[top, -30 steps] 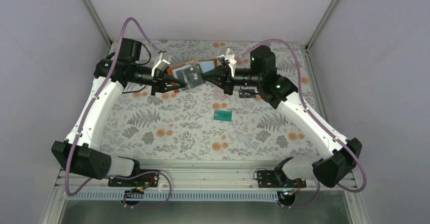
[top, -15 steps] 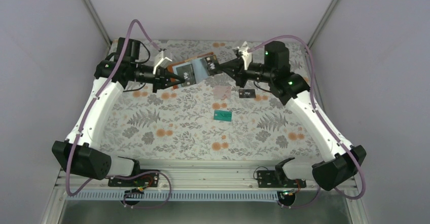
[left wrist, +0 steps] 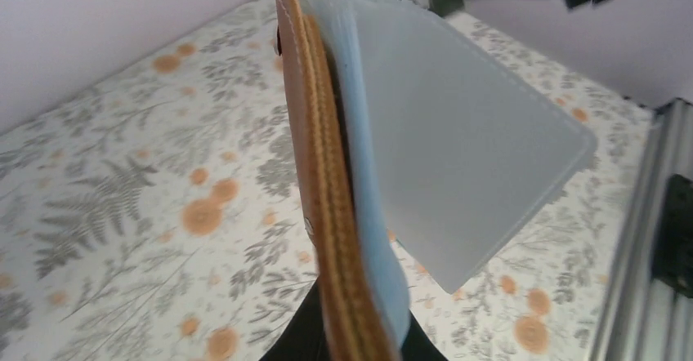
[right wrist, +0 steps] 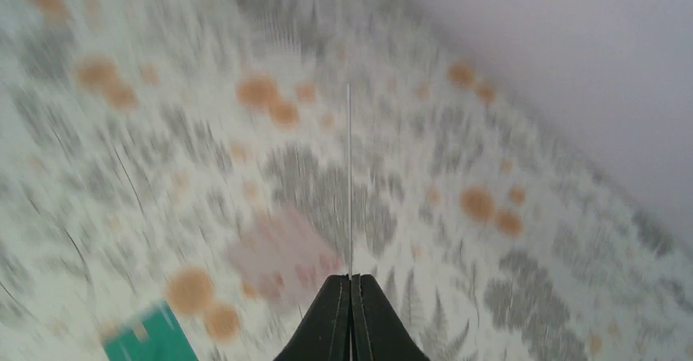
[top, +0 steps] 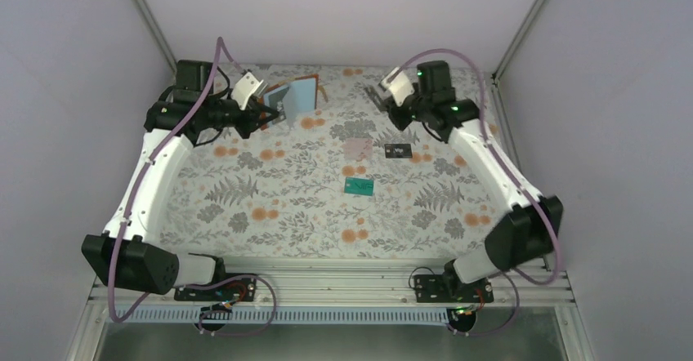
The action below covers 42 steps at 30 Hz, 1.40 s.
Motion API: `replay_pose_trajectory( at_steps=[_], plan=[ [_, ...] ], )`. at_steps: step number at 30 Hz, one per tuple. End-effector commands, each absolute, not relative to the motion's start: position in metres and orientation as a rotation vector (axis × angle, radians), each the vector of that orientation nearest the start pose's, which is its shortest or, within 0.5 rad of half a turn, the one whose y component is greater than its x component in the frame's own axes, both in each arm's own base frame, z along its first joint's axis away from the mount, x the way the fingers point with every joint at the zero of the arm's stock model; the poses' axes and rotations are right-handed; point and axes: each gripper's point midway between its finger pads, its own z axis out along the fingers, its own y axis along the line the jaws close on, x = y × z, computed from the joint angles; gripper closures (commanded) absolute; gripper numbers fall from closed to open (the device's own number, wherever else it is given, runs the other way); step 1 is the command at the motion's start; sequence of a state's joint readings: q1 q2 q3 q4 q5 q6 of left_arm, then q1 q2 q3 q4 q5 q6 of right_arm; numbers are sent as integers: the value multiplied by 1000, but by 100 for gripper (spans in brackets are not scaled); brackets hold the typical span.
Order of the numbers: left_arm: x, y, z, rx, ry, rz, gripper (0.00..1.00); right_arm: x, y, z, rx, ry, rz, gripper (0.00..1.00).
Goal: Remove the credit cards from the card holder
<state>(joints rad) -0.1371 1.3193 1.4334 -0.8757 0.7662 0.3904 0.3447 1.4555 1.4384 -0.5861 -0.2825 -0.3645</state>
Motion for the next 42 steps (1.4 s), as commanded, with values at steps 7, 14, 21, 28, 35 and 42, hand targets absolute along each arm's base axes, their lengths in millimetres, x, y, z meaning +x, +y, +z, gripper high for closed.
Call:
replay_pose_trajectory(
  at_steps=[7, 14, 21, 28, 35, 42],
  plan=[
    [331, -151, 322, 836, 1998, -628, 98, 355, 135, 141, -1626, 2232, -94, 96],
    [326, -158, 321, 862, 1984, -688, 98, 350, 121, 65, -1787, 2390, -123, 96],
    [325, -158, 320, 869, 1990, -695, 98, 399, 108, 49, -1863, 2380, -239, 96],
    [320, -163, 322, 894, 1977, -742, 98, 432, 77, 48, -1797, 2296, -519, 68],
    [316, -164, 325, 906, 1964, -754, 98, 460, 95, 159, -1568, 2015, -661, 0],
    [314, -168, 327, 914, 1948, -792, 98, 386, 162, 412, -968, 1410, -139, 0]
  ],
)
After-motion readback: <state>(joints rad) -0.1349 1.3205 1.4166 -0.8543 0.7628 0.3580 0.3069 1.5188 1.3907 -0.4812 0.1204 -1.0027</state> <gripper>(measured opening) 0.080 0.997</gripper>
